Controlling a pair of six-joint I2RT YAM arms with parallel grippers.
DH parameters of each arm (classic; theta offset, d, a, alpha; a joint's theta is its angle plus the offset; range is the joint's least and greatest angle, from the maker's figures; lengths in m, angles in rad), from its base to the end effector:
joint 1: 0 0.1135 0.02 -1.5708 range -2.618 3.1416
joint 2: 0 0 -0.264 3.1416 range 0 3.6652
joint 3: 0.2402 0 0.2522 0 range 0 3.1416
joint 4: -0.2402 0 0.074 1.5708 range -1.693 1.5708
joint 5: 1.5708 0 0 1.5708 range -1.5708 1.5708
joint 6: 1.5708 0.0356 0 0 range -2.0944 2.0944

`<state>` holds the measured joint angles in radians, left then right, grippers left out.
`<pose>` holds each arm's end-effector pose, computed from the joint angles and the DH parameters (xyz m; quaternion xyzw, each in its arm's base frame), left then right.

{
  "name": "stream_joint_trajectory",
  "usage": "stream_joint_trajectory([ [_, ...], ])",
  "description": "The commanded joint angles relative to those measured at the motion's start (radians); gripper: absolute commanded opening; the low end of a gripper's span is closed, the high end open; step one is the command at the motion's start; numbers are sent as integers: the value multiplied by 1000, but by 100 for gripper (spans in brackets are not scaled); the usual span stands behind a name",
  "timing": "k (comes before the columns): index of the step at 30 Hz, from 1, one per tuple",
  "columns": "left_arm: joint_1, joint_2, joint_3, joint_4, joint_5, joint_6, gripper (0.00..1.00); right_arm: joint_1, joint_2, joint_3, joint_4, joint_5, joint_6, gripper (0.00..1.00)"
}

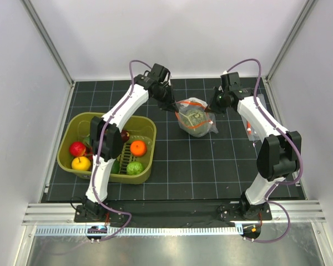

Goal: Place the food in the zip-top bag and seal the zipper
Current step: Adjust the zipper food storage bag at the center of the board.

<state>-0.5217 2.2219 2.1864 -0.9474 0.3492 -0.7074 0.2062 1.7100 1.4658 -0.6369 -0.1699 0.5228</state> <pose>0.4157 -0.2530 0.2853 -0.0373 0.9432 -0.3004 0.1373 0.3690 0.0833 0.2898 0.1195 0.9305 0.1947 0.2862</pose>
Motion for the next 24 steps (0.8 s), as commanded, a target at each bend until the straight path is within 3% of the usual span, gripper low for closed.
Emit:
stream_joint_trajectory([
  [1, -3, -14, 73, 39, -12, 36, 0, -1, -64, 8, 36, -20, -32, 5],
  [4, -3, -31, 75, 36, -18, 43, 0, 1, -78, 60, 0, -40, -52, 19],
  [5, -3, -40, 81, 35, -16, 43, 0, 1, -88, 94, -9, -39, -70, 31],
  [7, -3, -45, 91, 36, -15, 40, 0, 5, -98, 128, -29, -30, -92, 43],
  [8, -1, -50, 107, 35, -15, 40, 0, 10, -102, 160, -49, -23, -112, 54],
  [9, -1, -51, 111, 35, -13, 37, 0, 16, -111, 172, -55, -23, -124, 57],
  [12, -3, -56, 128, 38, -4, 31, 0, 59, -119, 223, -81, -8, -176, 57],
  [18, -3, -57, 161, 47, 11, 8, 0, 195, -92, 286, -112, 35, -270, 43],
  [24, -1, -61, 164, 50, 27, -3, 0, 222, -53, 277, -99, 41, -288, 40],
])
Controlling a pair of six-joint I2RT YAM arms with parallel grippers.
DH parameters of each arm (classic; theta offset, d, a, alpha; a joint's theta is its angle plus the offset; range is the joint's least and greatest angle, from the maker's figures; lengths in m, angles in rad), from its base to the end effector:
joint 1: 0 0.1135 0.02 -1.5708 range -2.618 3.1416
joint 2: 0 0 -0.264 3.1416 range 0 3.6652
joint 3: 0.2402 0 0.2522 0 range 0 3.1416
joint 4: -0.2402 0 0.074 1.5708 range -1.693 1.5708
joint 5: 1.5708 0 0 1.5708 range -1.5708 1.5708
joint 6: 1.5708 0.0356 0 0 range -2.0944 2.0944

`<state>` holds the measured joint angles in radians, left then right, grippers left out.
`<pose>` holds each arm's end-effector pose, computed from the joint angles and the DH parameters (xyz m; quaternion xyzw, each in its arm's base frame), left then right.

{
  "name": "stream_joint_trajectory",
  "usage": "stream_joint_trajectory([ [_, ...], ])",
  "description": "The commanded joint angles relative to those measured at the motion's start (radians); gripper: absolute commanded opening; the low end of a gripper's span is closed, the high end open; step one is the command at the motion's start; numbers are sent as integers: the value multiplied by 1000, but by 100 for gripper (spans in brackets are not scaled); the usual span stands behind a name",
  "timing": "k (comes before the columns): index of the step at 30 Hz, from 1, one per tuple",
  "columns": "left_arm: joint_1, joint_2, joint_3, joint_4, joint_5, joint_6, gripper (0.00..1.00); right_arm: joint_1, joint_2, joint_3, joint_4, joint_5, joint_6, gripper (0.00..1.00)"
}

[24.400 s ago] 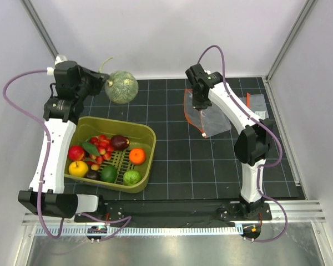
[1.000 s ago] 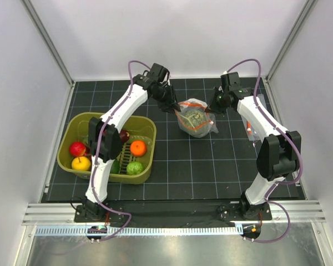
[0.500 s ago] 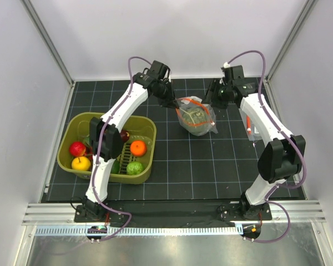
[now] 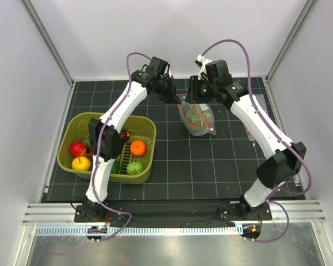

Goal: Place the food in the zip-top bag and seal the zipper
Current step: Adjust the zipper food storage bag at the center of the board.

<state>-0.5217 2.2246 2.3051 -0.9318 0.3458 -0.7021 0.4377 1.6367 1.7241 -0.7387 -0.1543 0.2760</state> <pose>0.4195 -0.2550 0.3217 -0.0227 0.9237 -0.3310 0.1914 0.3265 0.1588 0.3919 -0.1062 0.8878 0.2193 0.3904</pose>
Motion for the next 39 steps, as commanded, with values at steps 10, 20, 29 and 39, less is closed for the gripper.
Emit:
stream_joint_trajectory([
  [10, 0, -62, 126, -5, 52, -39, 0, 4, 78, 34, -40, 206, -23, 42],
  [20, 11, -65, 123, -9, 71, -57, 0, 10, 81, 28, -96, 469, -60, 56],
  [29, 14, -62, 119, -18, 79, -53, 0, 9, 167, 54, -79, 441, -84, 53],
  [39, 69, -48, 187, -39, 107, -108, 0, 27, 261, 592, -572, 608, 27, 1],
])
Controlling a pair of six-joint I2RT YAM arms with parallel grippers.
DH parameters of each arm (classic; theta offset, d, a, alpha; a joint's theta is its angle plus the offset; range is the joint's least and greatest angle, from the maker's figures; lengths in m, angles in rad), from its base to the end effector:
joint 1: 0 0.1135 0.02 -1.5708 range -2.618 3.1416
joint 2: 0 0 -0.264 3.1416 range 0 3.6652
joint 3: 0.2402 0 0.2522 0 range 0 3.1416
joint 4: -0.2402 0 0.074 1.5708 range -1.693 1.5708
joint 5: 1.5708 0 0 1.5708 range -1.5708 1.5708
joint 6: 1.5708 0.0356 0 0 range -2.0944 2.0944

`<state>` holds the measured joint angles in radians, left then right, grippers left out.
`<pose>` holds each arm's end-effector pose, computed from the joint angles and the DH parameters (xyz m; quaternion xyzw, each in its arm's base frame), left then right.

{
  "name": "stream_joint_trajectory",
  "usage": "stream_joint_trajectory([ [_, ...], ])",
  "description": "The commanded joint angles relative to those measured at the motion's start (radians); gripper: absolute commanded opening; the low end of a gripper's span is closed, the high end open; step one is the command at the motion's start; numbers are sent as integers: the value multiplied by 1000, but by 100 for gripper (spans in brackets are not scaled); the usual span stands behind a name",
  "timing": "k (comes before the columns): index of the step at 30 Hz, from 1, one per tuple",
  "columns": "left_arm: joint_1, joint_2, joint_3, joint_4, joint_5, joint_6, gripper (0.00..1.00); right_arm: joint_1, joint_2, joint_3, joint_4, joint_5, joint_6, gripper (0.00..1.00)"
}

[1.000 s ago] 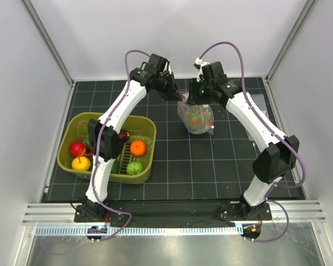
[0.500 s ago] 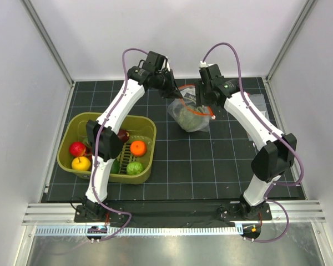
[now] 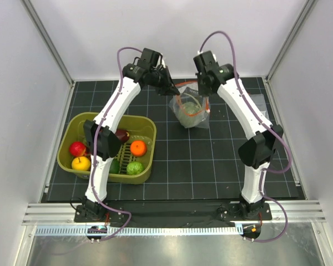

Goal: Place the food in the zip-top bag and seal the zipper
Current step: Adjust the zipper food storage bag at the center of the board.

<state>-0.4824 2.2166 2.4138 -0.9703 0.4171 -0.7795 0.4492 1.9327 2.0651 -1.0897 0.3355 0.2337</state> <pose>0.4217 -0.2371 0.3568 -0.0539 0.9035 -0.3782 0.1942 0.3747 0.1676 0.3642 -0.0510 0.9399 -0.0503 0.3338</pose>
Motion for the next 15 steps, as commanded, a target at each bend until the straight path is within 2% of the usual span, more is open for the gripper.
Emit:
stream_joint_trajectory([
  [1, 42, -41, 79, 4, 38, -49, 0, 16, -26, 318, -333, 128, 88, 1],
  [4, 56, -60, 58, 24, 40, -70, 0, 31, -15, 302, -443, 96, 127, 1],
  [7, 65, -72, -1, 53, 17, -79, 0, 57, -76, 100, -379, 86, 139, 1],
  [10, 68, -68, -50, 61, 9, -76, 0, 60, -119, 23, -303, 53, 139, 1],
  [12, 70, -64, -96, 74, 8, -73, 0, 59, -147, -9, -254, 36, 122, 4],
  [15, 71, -48, -134, 96, 18, -63, 0, 59, -141, -54, -207, 20, 93, 15],
])
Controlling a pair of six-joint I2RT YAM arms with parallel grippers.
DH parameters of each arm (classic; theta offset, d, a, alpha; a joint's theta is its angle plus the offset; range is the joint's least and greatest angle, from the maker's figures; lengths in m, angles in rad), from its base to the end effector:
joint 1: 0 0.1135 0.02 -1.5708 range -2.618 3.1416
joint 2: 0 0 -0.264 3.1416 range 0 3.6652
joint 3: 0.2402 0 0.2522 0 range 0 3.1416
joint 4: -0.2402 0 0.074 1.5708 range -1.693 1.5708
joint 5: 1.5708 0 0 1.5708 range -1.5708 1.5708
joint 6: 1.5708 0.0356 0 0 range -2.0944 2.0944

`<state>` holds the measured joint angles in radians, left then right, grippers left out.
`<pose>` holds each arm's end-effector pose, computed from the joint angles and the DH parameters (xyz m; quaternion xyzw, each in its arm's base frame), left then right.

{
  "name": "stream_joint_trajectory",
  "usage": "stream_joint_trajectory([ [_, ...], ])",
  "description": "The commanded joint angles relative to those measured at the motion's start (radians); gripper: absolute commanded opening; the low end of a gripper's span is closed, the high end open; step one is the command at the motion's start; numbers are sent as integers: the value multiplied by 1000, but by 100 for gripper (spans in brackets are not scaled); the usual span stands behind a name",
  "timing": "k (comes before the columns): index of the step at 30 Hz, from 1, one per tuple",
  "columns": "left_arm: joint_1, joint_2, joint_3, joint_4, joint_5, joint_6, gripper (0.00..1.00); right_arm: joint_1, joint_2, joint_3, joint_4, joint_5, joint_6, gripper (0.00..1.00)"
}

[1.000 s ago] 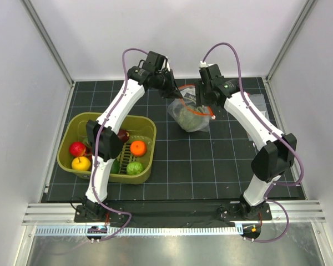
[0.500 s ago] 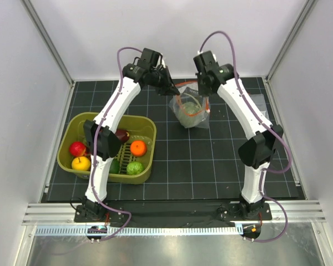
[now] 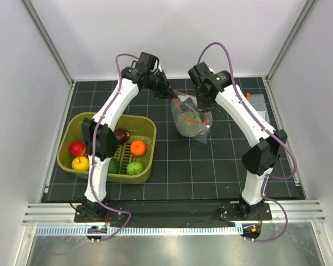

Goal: Place the food in the zip-top bag and seal the zipper
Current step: Adjust the zipper food storage bag at the center of the board, then pick up the fake fruit from the bin.

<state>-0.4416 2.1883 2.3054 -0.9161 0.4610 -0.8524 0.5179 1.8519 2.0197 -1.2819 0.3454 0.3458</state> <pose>0.4299 -0.2207 0.3411 -0.0998 0.9005 -0.3898 0.1648 0.3293 0.1738 0.3707 -0.0437 0.9593 -0.0587 0.2726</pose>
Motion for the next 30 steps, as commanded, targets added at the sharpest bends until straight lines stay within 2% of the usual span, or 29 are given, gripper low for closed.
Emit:
stream_joint_trajectory([
  [1, 29, -15, -23, 40, -24, 16, 0, -10, -53, -13, -4, 7, -24, 28],
  [2, 29, -10, -20, 39, -24, 21, 0, -10, -40, -15, 9, 3, -31, 34],
  [3, 29, -10, -17, 37, -24, 30, 0, -10, -34, -13, 33, -5, -36, 45],
  [4, 29, -12, -15, 36, -25, 35, 0, -10, -27, -4, 44, -11, -40, 48],
  [6, 29, -16, -11, 36, -16, 44, 0, -10, -7, 8, 55, -25, -42, 51],
  [10, 32, -15, 11, 5, -18, 64, 0, -10, 12, 31, 62, -6, -42, 50],
  [11, 32, -15, 17, -1, -18, 67, 0, -10, 12, 30, 69, -5, -44, 47],
  [12, 32, -16, 20, -6, -15, 73, 0, -10, 10, 27, 87, -14, -45, 39],
  [15, 40, -21, 17, -16, 13, 76, 1, -12, 18, 31, 107, -36, -39, 1],
  [18, 52, -39, 26, -87, -17, 96, 27, -10, 17, 33, 102, -16, -22, 1],
  [19, 53, -79, 29, -110, -65, 110, 45, -9, 9, 15, 105, 1, -15, 1],
  [21, 58, -146, -13, -113, -163, 168, 57, -10, -22, -15, 133, 6, -14, 1],
  [22, 63, -219, -32, -118, -194, 177, 69, -10, -36, -44, 144, 6, -14, 1],
  [23, 69, -252, -72, -125, -235, 194, 76, -10, -49, -52, 157, 3, -8, 1],
  [25, 76, -318, -118, -156, -275, 200, 86, -12, -56, -65, 165, 0, -7, 1],
  [28, 76, -451, -214, -228, -396, 178, 91, -13, -46, -61, 167, -9, -7, 1],
  [30, 83, -580, -332, -237, -505, 136, 95, -12, -36, -56, 159, -23, -1, 1],
])
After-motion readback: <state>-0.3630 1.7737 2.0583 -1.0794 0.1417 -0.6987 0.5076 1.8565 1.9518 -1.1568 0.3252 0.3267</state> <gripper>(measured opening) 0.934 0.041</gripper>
